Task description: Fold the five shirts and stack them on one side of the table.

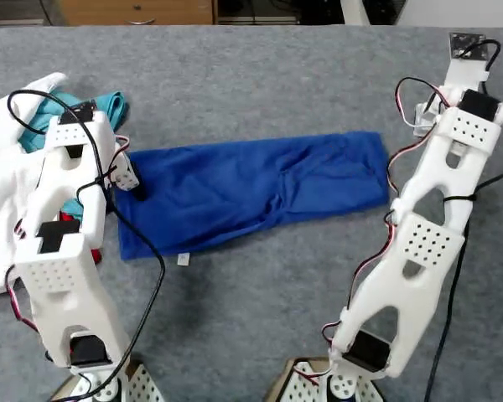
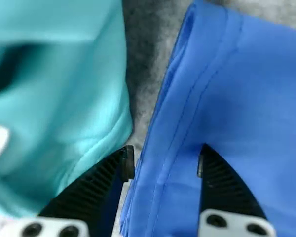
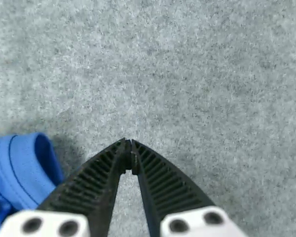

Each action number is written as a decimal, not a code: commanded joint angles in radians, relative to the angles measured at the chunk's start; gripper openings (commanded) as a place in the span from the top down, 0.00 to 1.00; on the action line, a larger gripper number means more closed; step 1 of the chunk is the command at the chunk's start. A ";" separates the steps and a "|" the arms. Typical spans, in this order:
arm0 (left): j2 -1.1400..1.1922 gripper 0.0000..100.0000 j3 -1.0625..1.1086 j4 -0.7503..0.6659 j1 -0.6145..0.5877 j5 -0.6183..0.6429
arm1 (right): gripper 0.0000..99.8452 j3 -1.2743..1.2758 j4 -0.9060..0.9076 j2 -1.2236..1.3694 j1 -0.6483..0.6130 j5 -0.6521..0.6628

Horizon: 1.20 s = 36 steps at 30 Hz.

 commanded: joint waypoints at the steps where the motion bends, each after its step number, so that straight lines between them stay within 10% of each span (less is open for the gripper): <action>1: 0.024 0.78 -0.040 -0.015 -0.005 -0.002 | 1.00 -0.036 -0.020 -0.007 0.018 -0.006; 18: 0.079 0.98 -0.064 -0.012 -0.005 0.000 | 1.00 -0.045 -0.012 -0.015 0.025 -0.006; 25: 0.079 0.98 -0.414 0.241 0.000 0.000 | 1.00 -0.097 -0.029 -0.007 0.093 -0.003; 36: 0.081 0.98 -0.723 0.402 0.310 0.006 | 1.00 -0.110 -0.112 0.058 0.131 0.008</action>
